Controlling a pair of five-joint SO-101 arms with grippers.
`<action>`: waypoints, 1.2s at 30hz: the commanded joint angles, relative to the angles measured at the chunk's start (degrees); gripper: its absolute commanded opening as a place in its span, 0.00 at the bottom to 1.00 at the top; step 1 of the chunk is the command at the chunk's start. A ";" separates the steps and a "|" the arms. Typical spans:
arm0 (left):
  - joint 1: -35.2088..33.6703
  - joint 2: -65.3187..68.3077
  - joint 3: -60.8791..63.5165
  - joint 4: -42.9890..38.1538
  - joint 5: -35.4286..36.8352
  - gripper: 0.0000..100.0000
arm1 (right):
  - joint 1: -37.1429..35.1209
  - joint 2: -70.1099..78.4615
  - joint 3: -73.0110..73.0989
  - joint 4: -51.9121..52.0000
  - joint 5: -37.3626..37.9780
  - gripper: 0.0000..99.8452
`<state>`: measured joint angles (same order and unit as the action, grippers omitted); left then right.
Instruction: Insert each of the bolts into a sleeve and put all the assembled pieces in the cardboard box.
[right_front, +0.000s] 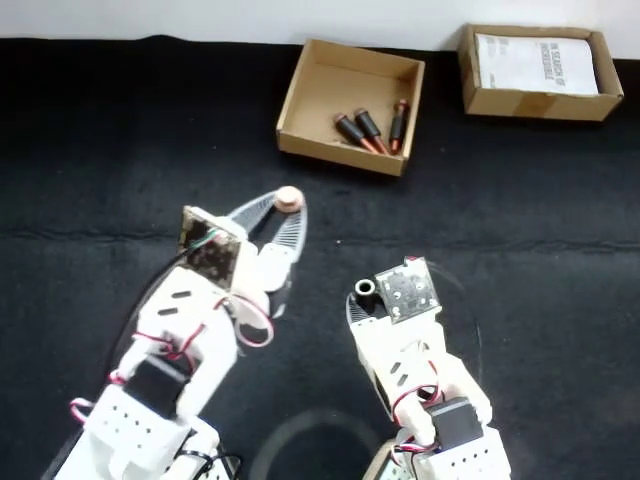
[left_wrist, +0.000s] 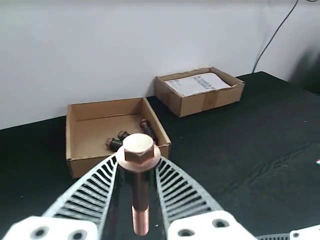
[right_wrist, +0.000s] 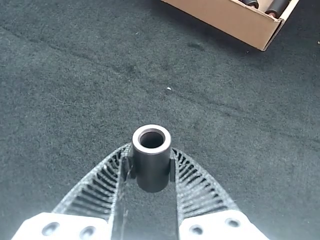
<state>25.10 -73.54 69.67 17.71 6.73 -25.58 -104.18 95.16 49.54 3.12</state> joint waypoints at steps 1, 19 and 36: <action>1.27 9.63 -6.02 -4.04 7.38 0.01 | -0.57 -0.48 -1.45 -0.04 0.79 0.01; 5.85 36.53 -30.29 10.29 23.65 0.01 | -0.31 -0.66 -1.89 -0.31 0.62 0.01; 8.84 36.53 -23.16 10.02 14.77 0.01 | 2.07 -0.66 -1.89 -1.89 0.62 0.01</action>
<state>33.54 -36.53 46.64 27.91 22.02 -24.79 -104.18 95.08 48.84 3.30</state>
